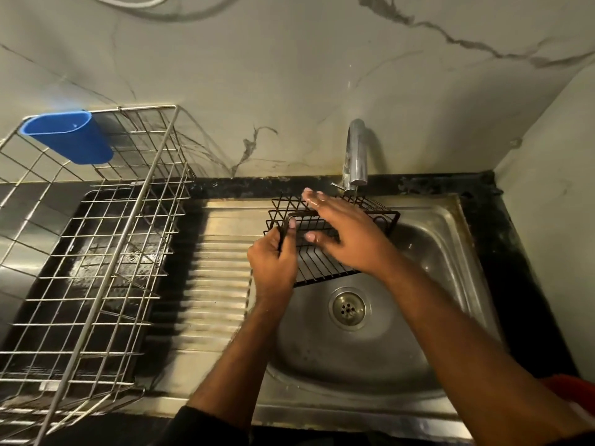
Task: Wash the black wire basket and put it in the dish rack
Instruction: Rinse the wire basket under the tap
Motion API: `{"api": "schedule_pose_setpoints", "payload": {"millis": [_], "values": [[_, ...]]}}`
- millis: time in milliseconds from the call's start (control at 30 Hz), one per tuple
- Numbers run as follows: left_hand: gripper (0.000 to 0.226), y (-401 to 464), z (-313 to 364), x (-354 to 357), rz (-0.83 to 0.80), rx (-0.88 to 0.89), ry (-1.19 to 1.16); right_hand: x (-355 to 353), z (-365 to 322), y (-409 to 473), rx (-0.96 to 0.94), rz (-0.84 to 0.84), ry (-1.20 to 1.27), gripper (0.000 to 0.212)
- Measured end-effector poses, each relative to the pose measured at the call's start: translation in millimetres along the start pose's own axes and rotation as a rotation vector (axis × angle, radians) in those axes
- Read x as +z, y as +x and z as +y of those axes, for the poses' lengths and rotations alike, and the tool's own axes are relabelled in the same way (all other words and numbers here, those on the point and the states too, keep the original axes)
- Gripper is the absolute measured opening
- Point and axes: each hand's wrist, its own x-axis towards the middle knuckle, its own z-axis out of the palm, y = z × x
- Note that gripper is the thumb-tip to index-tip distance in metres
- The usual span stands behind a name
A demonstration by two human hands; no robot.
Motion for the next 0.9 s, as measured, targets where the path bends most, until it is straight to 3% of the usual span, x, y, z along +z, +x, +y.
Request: {"api": "schedule_pose_setpoints", "payload": {"millis": [100, 233, 367, 467, 533, 633, 900], "values": [[0.047, -3.6, -3.6, -10.9, -0.006, 0.040, -0.030, -7.4, 33.7, -10.9, 0.201, 0.029, -0.009, 0.065], [0.050, -11.0, -17.3, -26.1, 0.028, 0.010, -0.077, -19.2, 60.4, -23.4, 0.448, -0.065, 0.078, 0.068], [0.050, -12.7, -21.5, -28.5, 0.092, -0.011, -0.086, -11.4, 47.5, -15.7, 0.578, 0.229, 0.395, 0.049], [0.050, -13.2, -19.6, -30.9, 0.108, 0.008, -0.097, 0.1, 45.1, -13.1, 0.707, 0.208, 0.420, 0.046], [0.050, -10.2, -22.7, -35.5, 0.143, 0.016, -0.121, 9.3, 49.3, -16.7, 0.698, 0.145, 0.455, 0.049], [0.049, -4.9, -33.3, -45.3, 0.203, -0.048, -0.186, 15.4, 48.2, -16.8, 0.613, 0.147, 0.519, 0.037], [0.047, -10.9, -38.2, -51.2, 0.267, -0.136, -0.263, 13.2, 48.5, -5.6, 0.499, 0.299, 0.243, 0.024]]}}
